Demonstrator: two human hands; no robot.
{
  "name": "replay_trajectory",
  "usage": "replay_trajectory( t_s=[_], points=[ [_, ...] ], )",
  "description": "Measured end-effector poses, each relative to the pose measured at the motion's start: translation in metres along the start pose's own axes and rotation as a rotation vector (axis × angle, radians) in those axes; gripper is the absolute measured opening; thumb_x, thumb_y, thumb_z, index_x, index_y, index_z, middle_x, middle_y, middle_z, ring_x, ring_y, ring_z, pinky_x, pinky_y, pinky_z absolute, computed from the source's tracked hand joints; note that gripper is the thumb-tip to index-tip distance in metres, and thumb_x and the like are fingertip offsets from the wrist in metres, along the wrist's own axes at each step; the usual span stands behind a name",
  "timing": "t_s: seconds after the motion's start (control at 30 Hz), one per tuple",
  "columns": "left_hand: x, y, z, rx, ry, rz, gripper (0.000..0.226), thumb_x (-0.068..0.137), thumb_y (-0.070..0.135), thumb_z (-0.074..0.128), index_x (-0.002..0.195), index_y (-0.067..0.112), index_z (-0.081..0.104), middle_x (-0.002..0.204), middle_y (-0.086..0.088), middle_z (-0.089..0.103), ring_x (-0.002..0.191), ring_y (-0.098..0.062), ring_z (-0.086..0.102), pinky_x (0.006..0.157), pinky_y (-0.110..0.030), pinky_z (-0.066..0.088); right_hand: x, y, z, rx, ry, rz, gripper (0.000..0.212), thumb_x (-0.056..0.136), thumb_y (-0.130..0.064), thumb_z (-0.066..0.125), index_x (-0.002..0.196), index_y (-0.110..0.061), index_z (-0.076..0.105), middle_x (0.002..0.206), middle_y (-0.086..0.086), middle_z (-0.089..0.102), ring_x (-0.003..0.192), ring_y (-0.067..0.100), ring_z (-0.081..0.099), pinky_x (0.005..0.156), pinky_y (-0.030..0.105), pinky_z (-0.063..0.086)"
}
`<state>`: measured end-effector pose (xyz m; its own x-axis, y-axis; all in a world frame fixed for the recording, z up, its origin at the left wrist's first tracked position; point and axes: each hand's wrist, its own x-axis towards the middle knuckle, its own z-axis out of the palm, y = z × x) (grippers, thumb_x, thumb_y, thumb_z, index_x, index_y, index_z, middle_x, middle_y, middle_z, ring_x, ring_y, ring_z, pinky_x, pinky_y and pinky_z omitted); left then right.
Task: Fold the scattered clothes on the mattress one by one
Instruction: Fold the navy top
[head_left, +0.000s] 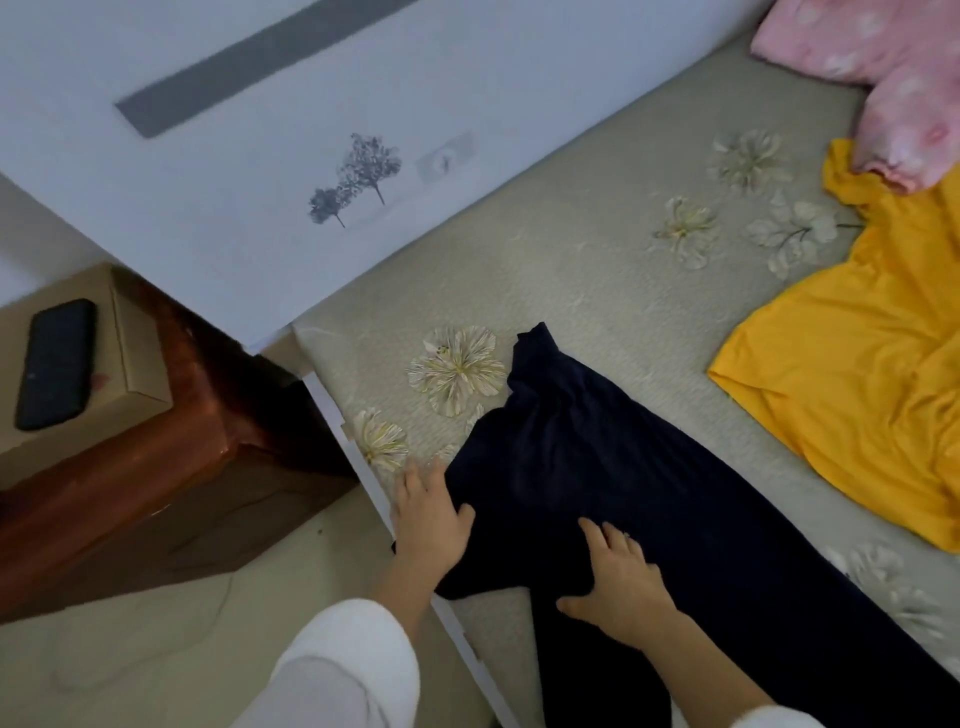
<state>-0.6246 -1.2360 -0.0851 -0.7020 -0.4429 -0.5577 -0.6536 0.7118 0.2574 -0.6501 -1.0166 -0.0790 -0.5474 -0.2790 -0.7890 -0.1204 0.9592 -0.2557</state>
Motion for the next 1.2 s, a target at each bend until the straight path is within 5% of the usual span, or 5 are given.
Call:
replay_trajectory(
  t_s=[0.23,0.53,0.73,1.0,1.2],
  points=[
    [0.022,0.003,0.025,-0.129,-0.113,-0.007,0.039,0.091,0.031,0.054,0.127,0.023,0.043,0.114,0.002,0.059,0.108,-0.024,0.055,0.097,-0.036,0.041,0.003,0.005,0.017,-0.195,0.128,-0.031,0.029,0.099,-0.021,0.045,0.128,-0.025,0.044,0.159,0.006,0.006,0.146,0.027,0.009,0.111,0.043,0.031],
    [-0.057,0.050,-0.027,-0.286,-0.422,0.703,0.051,0.091,0.016,0.045,0.140,0.032,0.046,0.135,0.013,0.055,0.122,-0.002,0.051,0.105,-0.019,0.037,-0.034,-0.025,-0.061,1.328,0.092,0.142,0.033,0.089,-0.046,0.060,0.100,-0.016,0.068,0.100,0.009,0.072,0.093,0.025,0.067,0.083,0.040,0.052],
    [-0.131,0.046,-0.074,-0.262,-0.629,0.767,0.046,0.092,0.017,0.052,0.138,0.025,0.050,0.132,0.010,0.056,0.117,-0.003,0.053,0.103,-0.017,0.039,-0.115,-0.045,-0.085,1.323,0.422,0.168,0.016,0.093,-0.013,0.058,0.093,-0.005,0.072,0.095,0.018,0.073,0.085,0.030,0.070,0.077,0.040,0.057],
    [-0.224,0.079,-0.127,-0.179,-0.156,0.964,0.075,0.085,0.042,0.063,0.147,0.025,0.025,0.139,0.003,0.031,0.130,-0.014,0.028,0.109,-0.031,0.027,-0.301,-0.032,-0.104,1.404,0.500,-0.047,0.015,0.090,-0.012,0.061,0.093,0.000,0.070,0.085,0.016,0.073,0.077,0.027,0.070,0.074,0.037,0.056],
    [-0.325,0.148,-0.140,-0.186,-0.269,1.164,0.024,0.099,0.023,0.041,0.105,0.013,0.061,0.106,-0.009,0.067,0.095,-0.022,0.060,0.073,-0.030,0.038,-0.446,0.004,-0.111,0.839,0.580,-0.093,0.040,0.068,0.012,0.068,0.106,0.002,0.064,0.097,0.020,0.069,0.088,0.032,0.067,0.075,0.038,0.055]
  ],
)
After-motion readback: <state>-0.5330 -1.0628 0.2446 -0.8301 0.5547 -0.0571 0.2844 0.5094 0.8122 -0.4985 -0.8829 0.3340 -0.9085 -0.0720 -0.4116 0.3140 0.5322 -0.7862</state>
